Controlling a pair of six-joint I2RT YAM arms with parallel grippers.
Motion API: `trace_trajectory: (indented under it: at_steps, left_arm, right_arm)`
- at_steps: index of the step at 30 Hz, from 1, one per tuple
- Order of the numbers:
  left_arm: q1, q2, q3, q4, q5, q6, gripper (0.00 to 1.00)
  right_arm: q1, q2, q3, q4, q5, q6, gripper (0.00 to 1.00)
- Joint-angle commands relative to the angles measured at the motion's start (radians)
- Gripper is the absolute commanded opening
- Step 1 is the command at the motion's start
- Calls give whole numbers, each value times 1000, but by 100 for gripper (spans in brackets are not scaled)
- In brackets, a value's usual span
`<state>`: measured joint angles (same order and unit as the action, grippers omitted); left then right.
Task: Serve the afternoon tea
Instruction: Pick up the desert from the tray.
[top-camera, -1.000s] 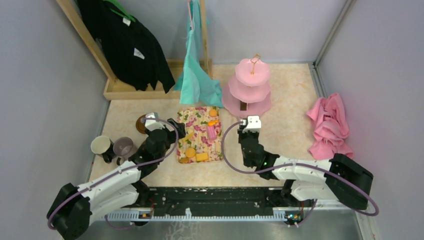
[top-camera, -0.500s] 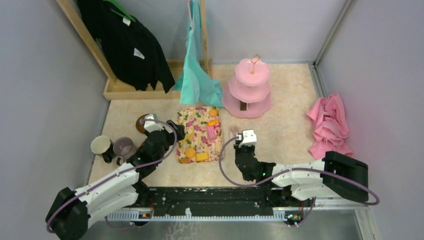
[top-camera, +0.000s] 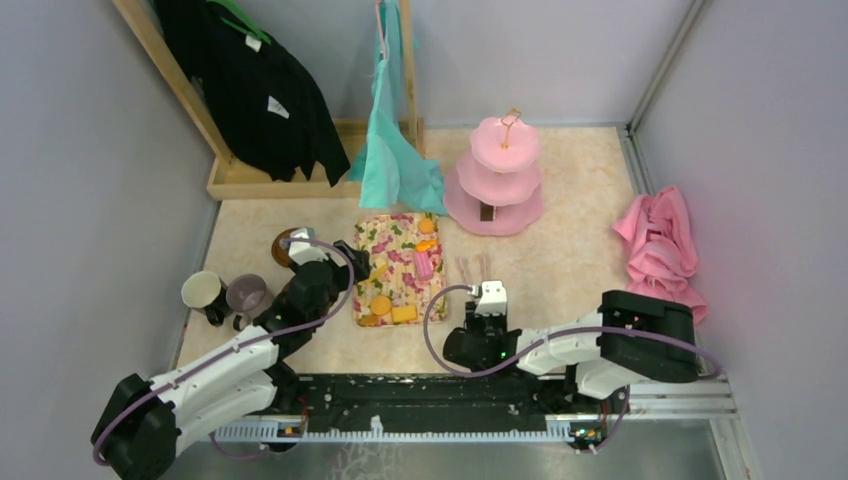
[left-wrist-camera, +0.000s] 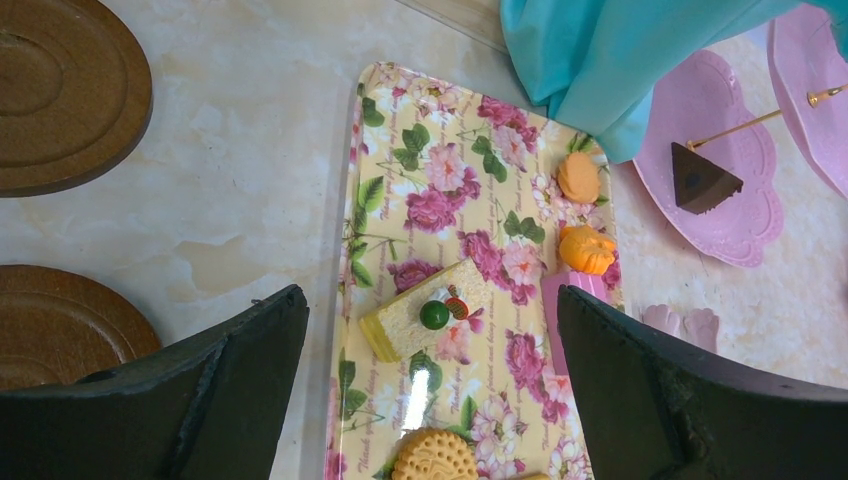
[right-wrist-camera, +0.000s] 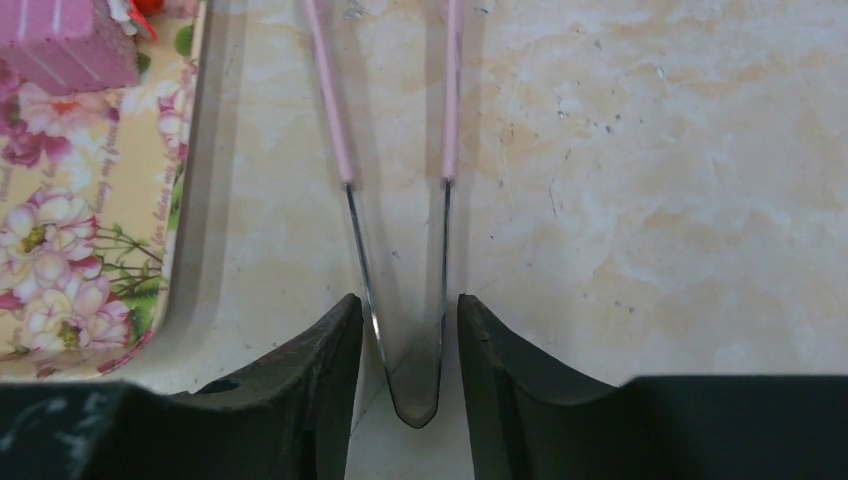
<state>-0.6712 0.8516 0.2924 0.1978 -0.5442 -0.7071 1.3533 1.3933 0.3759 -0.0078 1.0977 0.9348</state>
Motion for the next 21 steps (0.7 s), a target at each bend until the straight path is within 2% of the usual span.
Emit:
trace_trajectory:
  at_steps: [1, 10, 15, 17, 18, 21]
  left_arm:
    - [4, 0, -8, 6, 6, 5, 99]
    - [4, 3, 0, 10, -7, 25, 99]
    - [4, -3, 6, 33, -13, 60, 99]
    - [4, -9, 10, 48, -13, 80, 99]
    - [4, -8, 11, 59, -15, 92, 99]
    - [4, -4, 7, 99, -9, 121, 99]
  right_arm:
    - [18, 10, 53, -117, 18, 154, 44]
    - [34, -87, 108, -90, 19, -40, 63]
    - [46, -201, 176, -94, 49, -171, 71]
    - [46, -260, 185, -71, 80, -161, 79]
    - [45, -290, 179, -33, 84, -184, 78]
    - [44, -378, 129, 206, 22, -451, 74]
